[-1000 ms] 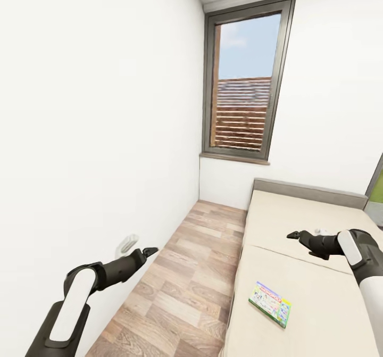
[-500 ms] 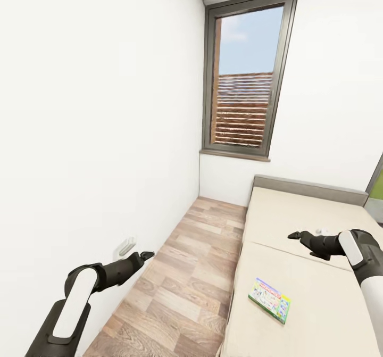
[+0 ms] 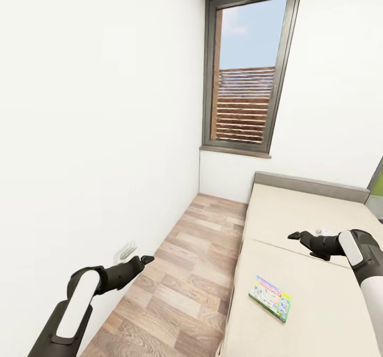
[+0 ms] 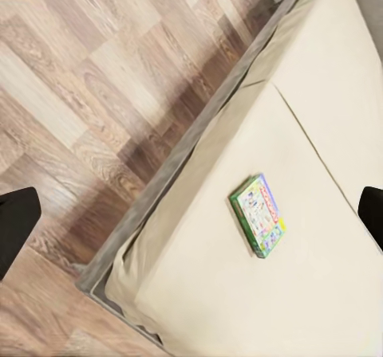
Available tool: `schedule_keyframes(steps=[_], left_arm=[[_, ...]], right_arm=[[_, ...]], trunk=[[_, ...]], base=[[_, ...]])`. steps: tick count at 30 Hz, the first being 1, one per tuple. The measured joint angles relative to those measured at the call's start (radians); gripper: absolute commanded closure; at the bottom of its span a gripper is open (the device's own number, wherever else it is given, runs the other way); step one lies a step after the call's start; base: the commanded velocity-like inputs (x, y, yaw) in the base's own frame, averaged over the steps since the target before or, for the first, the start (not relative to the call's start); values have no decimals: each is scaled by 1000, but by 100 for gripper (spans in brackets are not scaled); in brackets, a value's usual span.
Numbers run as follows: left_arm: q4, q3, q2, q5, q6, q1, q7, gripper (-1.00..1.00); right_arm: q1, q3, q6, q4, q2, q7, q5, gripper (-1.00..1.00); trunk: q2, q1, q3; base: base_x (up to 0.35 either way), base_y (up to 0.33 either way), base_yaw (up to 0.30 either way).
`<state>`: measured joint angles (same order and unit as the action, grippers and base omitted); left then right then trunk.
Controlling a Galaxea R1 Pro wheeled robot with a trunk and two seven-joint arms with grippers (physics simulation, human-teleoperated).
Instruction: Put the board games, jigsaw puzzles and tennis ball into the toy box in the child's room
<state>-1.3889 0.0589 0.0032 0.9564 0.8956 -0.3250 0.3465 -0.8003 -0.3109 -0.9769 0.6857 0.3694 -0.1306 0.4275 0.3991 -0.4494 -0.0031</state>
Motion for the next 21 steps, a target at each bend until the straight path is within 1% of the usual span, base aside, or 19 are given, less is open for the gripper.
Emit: schedule_keyframes(steps=[6, 8, 9, 11, 15, 17, 18, 21], left_arm=[[7, -10, -2, -19, -9, 1, 0, -100], [11, -26, -3, -36, -12, 1, 1, -100], [11, -27, -3, -37, -12, 1, 1, -100], [17, -42, -6, -50, -14, 0, 2, -100], [19, -49, -13, -52, -13, -2, 3, -100], [15, -48, -23, -34, -9, -6, 7, -100], [15, -48, -23, -35, -9, -6, 7, -100], [6, -32, -29, 22, 2, -11, 23, -100]], right_arm=[[0, 0, 1, 0, 0, 4, 0, -100], [0, 0, 1, 0, 0, 14, 0, -100], [0, 0, 1, 0, 0, 14, 0, -100], [1, 0, 2, 0, -1, 28, 0, -100], [1, 0, 3, 0, -2, 43, -1, -100], [1, 0, 4, -1, -2, 58, -3, -100], [1, 0, 4, -1, -2, 58, -2, -100], [-5, -1, 5, -8, 1, 80, -5, -100]], trunk=[[-1, 0, -9], [-1, 0, -12], [-1, 0, -13], [-1, 0, -15], [-1, 0, -17], [-1, 0, -17], [-1, 0, -18], [-1, 0, -18]], base=[[214, 0, 0], [178, 0, 0], [142, 0, 0], [102, 0, 0], [74, 0, 0], [47, 0, 0], [37, 0, 0], [26, 0, 0]])
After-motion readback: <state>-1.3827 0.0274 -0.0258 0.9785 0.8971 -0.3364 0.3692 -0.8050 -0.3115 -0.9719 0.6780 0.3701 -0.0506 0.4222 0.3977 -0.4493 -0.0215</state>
